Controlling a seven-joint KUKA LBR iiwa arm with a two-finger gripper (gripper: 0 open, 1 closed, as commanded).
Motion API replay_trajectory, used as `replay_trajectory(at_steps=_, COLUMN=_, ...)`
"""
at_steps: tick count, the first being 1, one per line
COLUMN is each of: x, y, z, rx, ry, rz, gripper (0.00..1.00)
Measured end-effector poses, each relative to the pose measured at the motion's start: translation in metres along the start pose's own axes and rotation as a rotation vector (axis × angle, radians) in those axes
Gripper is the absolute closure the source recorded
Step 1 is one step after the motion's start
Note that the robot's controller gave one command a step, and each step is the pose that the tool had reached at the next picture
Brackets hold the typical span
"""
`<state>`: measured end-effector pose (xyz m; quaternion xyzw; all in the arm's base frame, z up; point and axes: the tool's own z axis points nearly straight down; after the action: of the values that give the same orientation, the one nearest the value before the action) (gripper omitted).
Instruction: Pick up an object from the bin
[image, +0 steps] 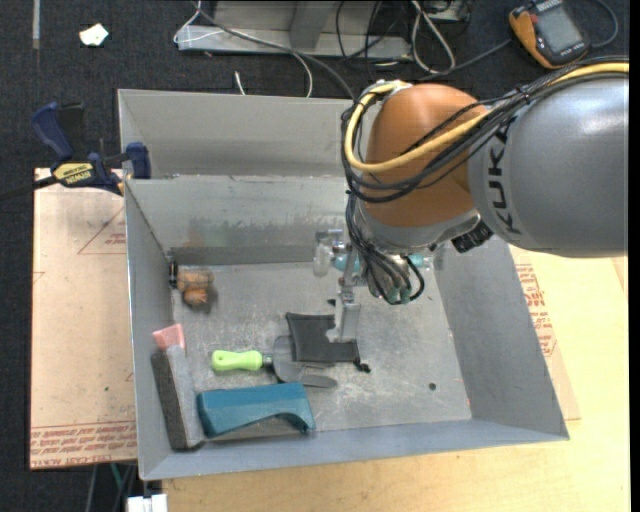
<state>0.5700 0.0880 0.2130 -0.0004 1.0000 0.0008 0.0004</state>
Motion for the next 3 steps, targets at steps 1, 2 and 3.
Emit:
replay_trajectory(at_steps=1, x=0.033, y=-0.025, z=0.008, rx=-0.001, ry=0.001, rz=0.021, gripper=0.00)
replay_trajectory(at_steps=2, x=0.039, y=-0.054, z=0.067, rx=-0.001, ry=-0.009, rz=-0.094, gripper=0.00)
replay_trajectory(at_steps=3, x=0.036, y=-0.054, z=0.096, rx=-0.002, ry=-0.001, rz=-0.035, gripper=0.00)
